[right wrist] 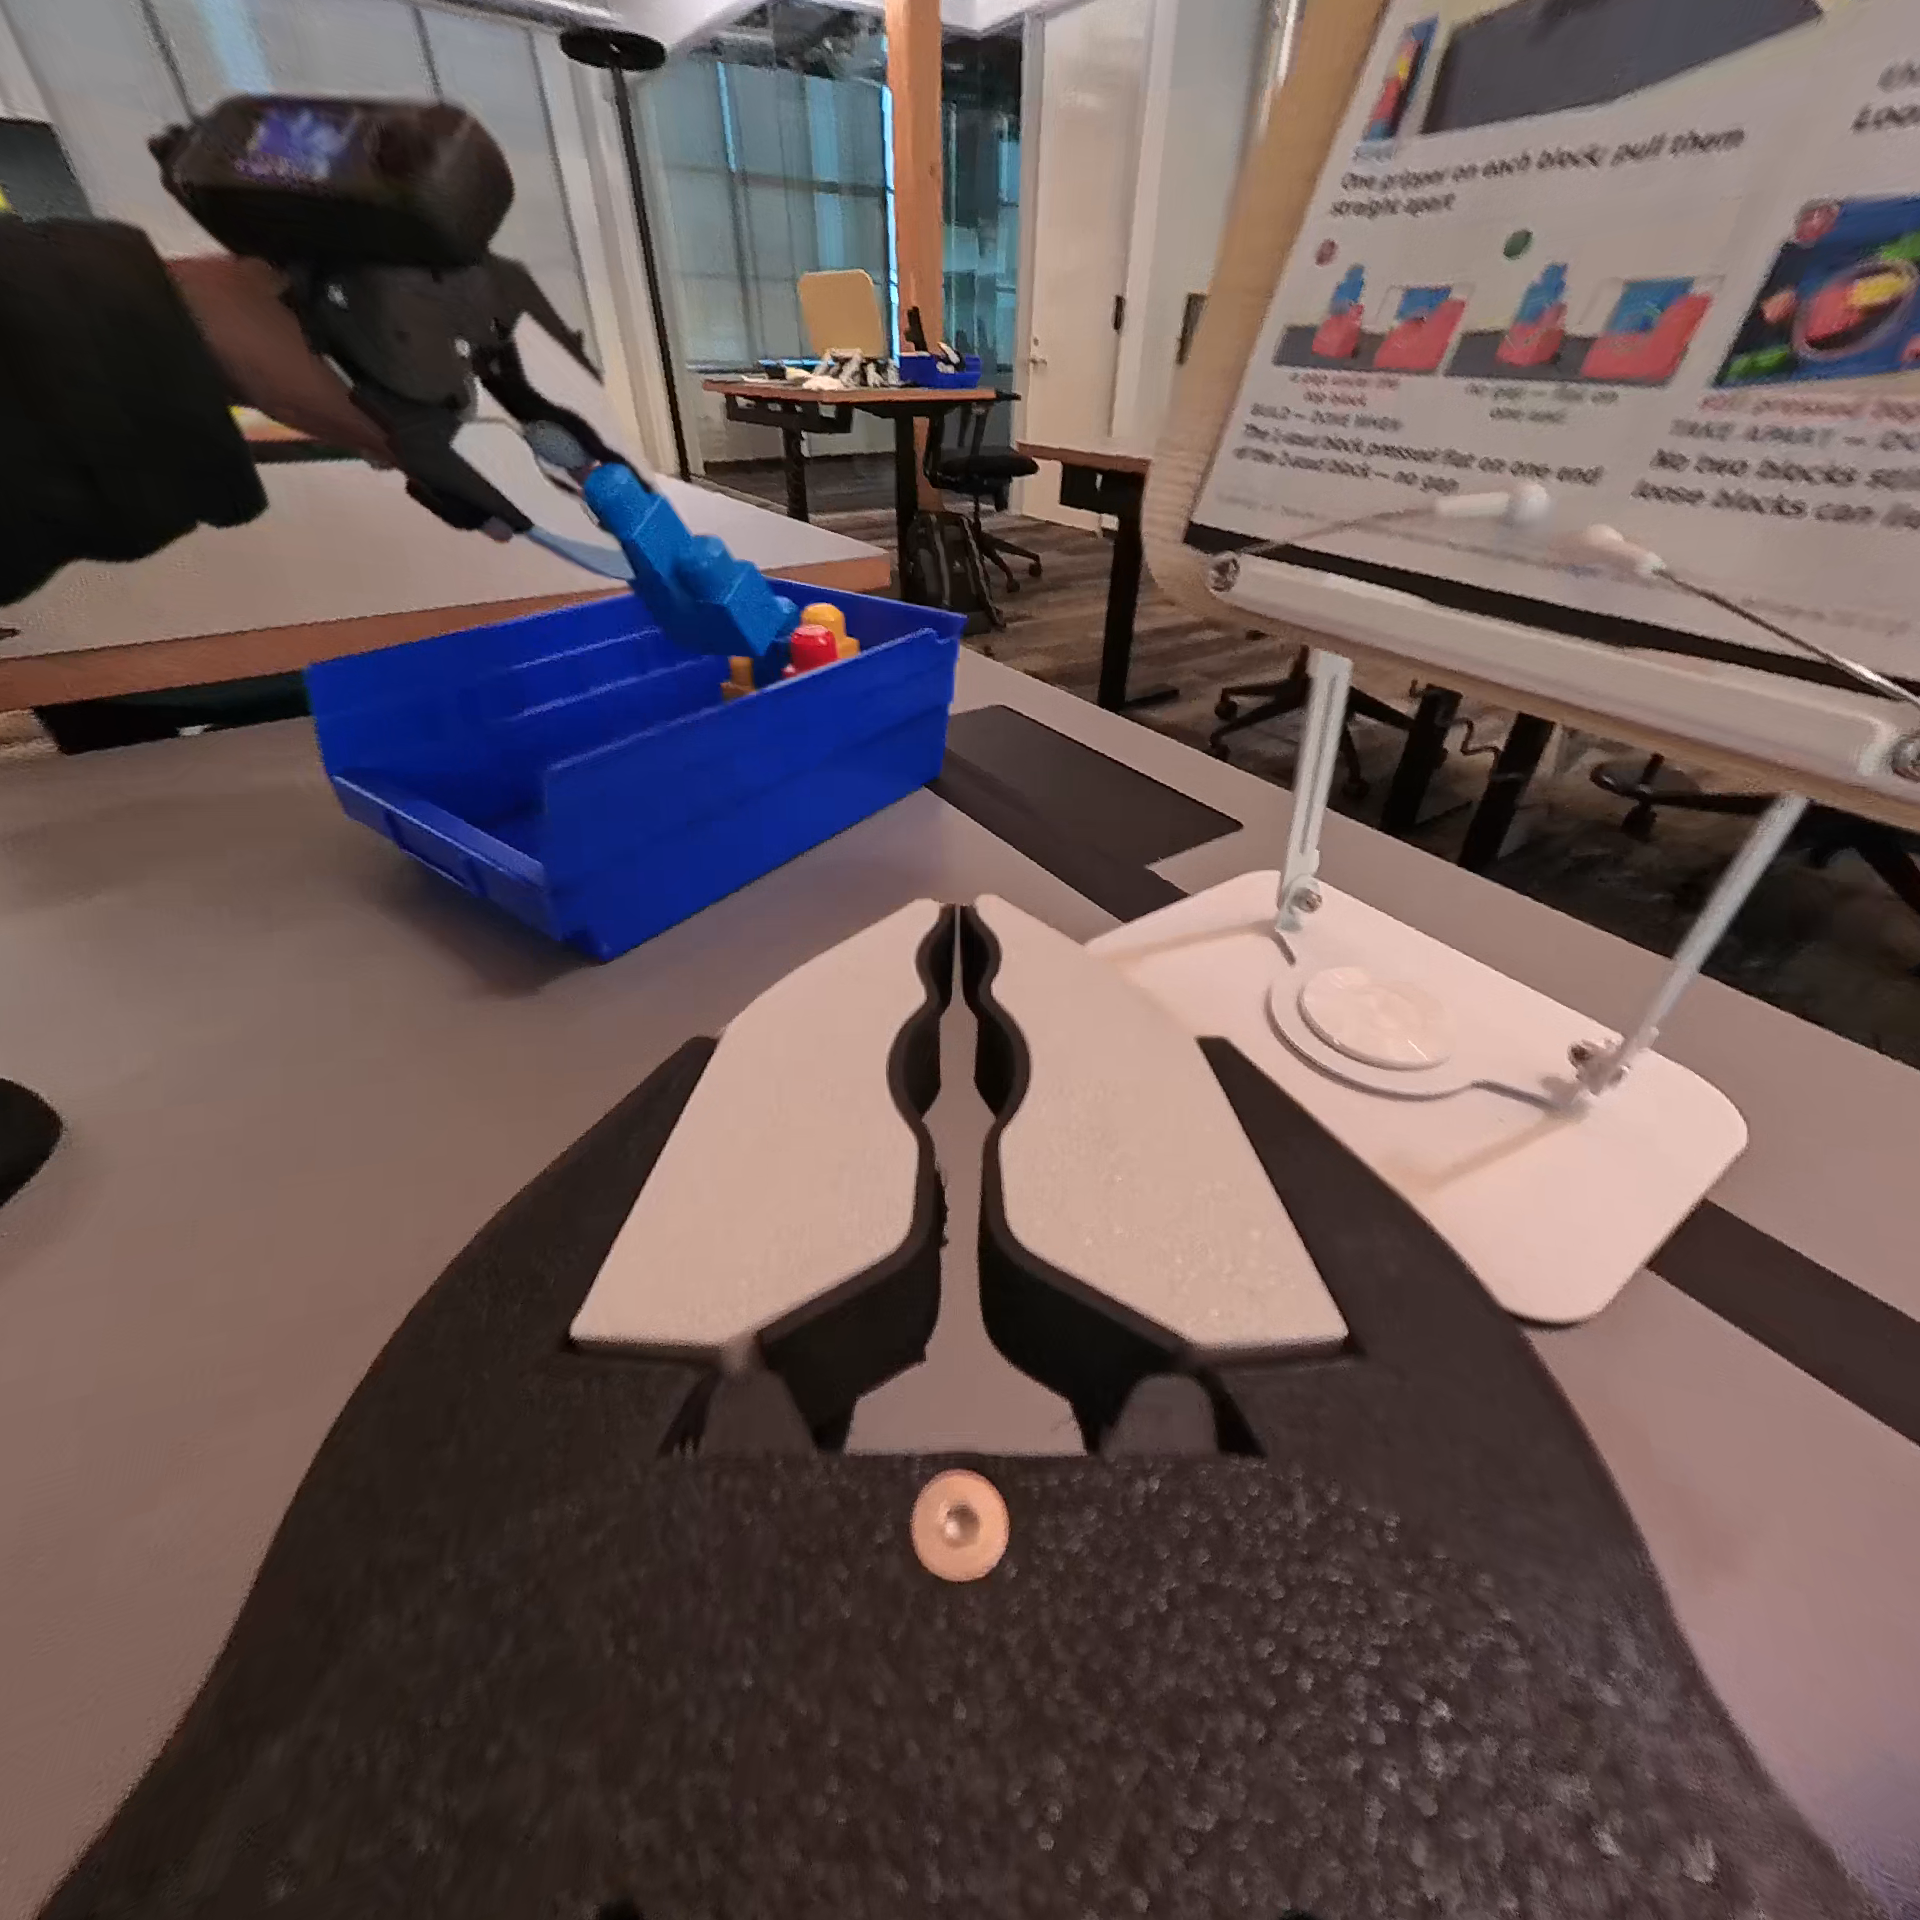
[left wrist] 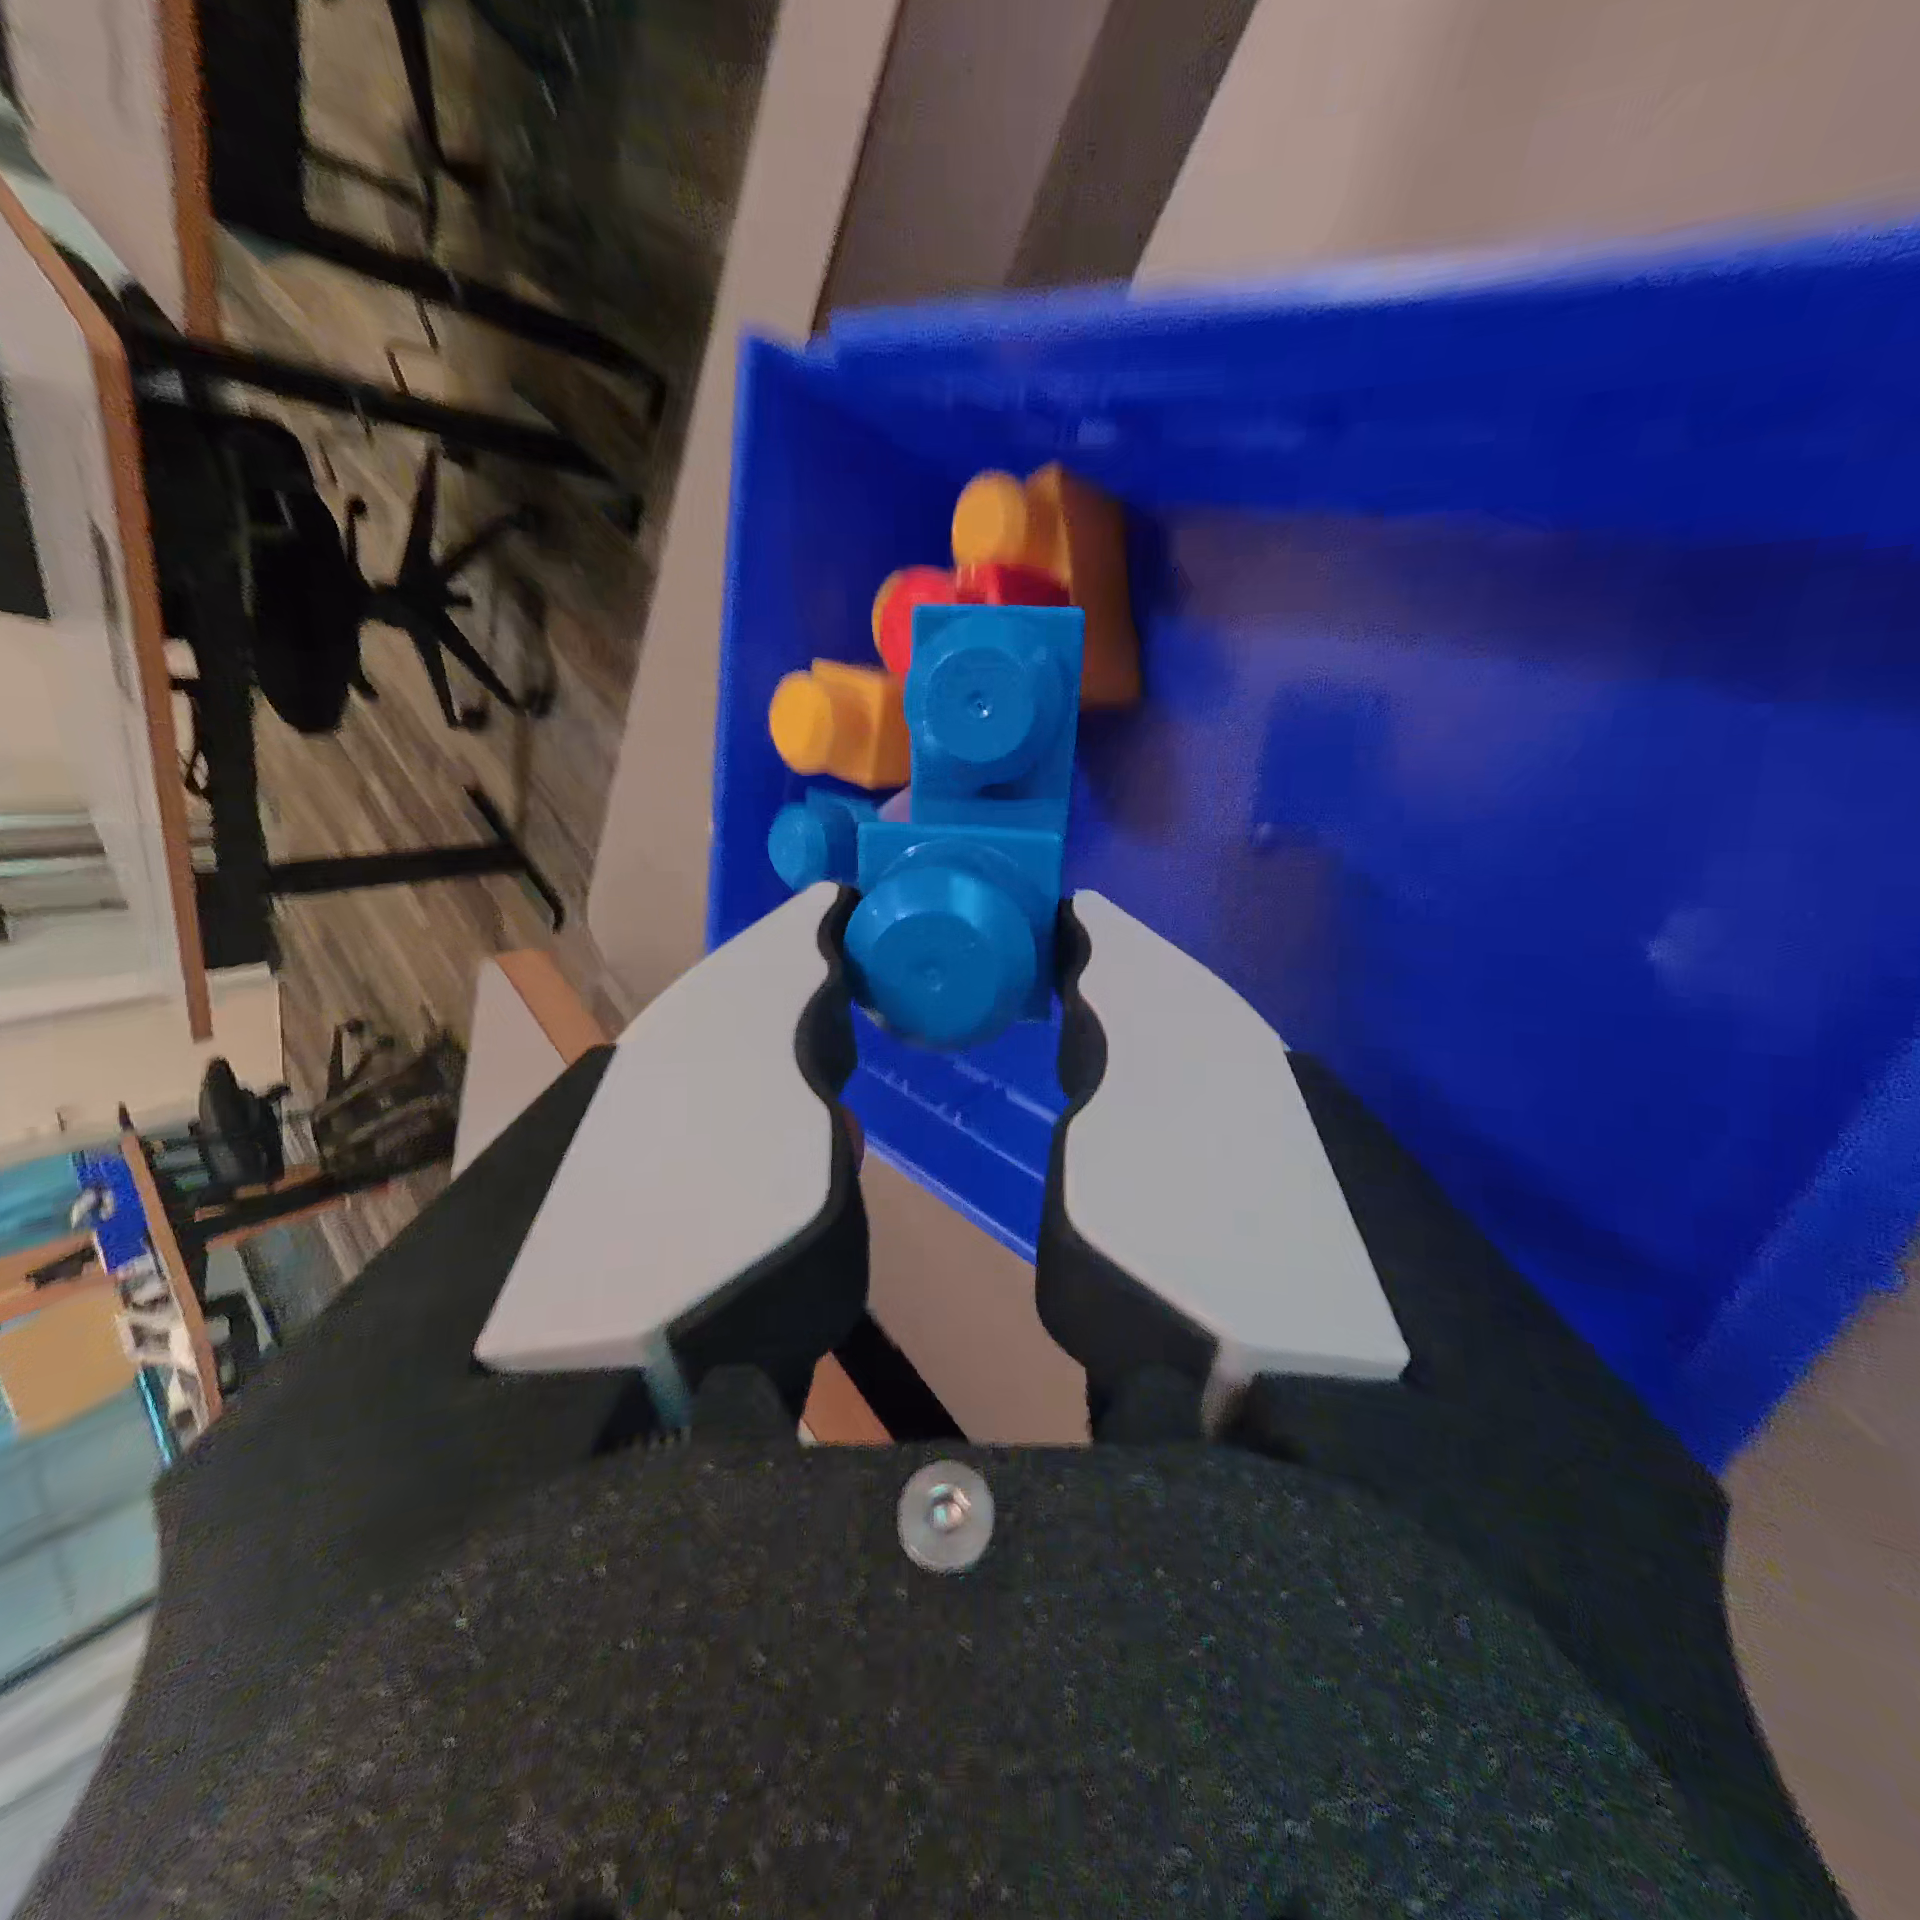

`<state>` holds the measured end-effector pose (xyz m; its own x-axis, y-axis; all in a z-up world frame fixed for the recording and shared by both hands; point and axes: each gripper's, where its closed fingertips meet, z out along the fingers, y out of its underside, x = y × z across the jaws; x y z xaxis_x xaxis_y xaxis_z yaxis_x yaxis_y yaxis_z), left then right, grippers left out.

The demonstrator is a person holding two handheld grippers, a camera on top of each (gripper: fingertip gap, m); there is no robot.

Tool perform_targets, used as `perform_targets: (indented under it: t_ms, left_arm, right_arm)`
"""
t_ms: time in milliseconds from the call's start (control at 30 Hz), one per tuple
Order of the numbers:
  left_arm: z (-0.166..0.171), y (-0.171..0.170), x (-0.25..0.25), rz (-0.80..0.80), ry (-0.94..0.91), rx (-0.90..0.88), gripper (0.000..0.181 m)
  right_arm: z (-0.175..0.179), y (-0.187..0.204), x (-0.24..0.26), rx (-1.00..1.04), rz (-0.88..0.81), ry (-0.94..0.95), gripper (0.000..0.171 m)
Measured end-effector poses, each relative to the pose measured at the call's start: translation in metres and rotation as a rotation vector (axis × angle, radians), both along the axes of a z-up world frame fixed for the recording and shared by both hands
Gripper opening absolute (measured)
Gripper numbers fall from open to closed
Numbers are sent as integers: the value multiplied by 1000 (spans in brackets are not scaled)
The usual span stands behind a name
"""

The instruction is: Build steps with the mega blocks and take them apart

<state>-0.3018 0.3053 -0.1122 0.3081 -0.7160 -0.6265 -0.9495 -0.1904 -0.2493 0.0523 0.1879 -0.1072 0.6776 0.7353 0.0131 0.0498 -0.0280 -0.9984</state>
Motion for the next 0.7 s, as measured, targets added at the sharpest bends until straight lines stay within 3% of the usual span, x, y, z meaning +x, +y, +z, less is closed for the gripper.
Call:
perform_targets:
  t_ms: [100,300,500,700]
  left_arm:
    - [34,-22,40,-103,-95,60,37]
    - [78,-89,154,-380,-558,32,36]
    - [82,-152,241,-595,-999,-143,36]
    - [68,-176,288,-665,-1298,-300,36]
  right_arm:
    - [8,-10,-12,45,59,8,4]
    - [31,-32,-28,121,168,69,25]
    - [43,-45,-32,121,260,143,47]
    - [52,-61,-36,64,405,251,61]
